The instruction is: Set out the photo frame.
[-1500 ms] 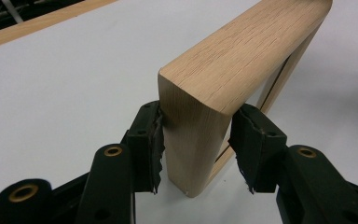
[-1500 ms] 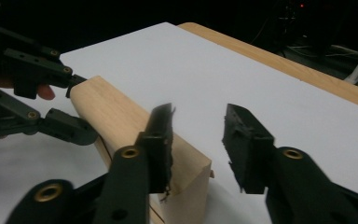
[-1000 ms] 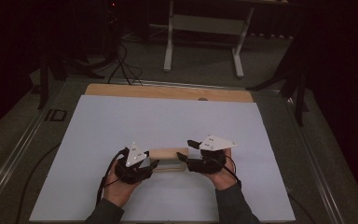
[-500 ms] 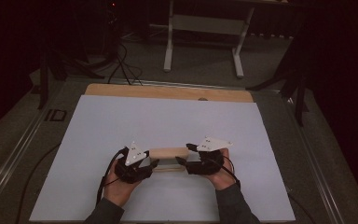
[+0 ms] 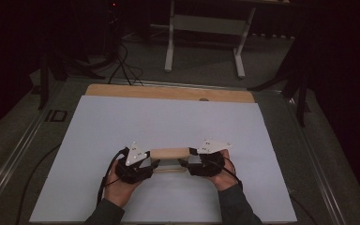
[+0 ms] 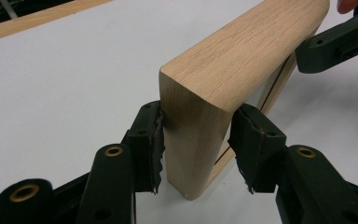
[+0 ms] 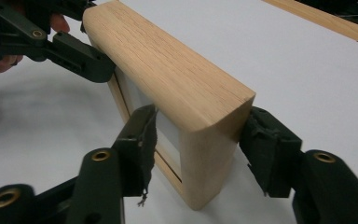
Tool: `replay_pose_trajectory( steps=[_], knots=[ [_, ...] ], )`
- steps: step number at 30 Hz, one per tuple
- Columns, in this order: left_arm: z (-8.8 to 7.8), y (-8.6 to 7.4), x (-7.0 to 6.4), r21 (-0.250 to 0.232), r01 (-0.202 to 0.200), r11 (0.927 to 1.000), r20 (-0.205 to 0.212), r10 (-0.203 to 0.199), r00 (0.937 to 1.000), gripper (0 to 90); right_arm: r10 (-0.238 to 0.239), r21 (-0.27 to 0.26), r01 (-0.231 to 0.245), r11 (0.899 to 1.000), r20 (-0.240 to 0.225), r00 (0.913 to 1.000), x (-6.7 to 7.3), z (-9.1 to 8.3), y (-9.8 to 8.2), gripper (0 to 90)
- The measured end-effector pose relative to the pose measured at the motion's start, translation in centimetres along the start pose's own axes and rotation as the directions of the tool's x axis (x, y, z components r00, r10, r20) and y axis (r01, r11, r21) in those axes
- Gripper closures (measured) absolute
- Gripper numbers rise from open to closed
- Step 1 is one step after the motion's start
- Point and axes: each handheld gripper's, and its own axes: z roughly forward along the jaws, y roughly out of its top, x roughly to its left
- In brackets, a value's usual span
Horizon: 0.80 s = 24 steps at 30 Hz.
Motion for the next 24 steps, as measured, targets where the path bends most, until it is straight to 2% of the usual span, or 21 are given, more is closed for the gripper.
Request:
replay_pose_trajectory(
  steps=[7, 24],
  knots=[
    [-0.15, 0.04, -0.06, 0.002, -0.003, 1.0000, -0.001, 0.003, 1.0000, 55.4, -0.015, 0.001, 0.015, 1.000, 0.014, 0.9998, -0.02, -0.09, -0.08, 51.5],
    [-0.27, 0.08, 0.08, -0.002, -0.007, 1.0000, 0.005, 0.007, 1.0000, 56.4, -0.040, 0.009, 0.040, 0.999, 0.032, 0.9987, 0.05, -0.18, -0.05, 54.0]
  ],
)
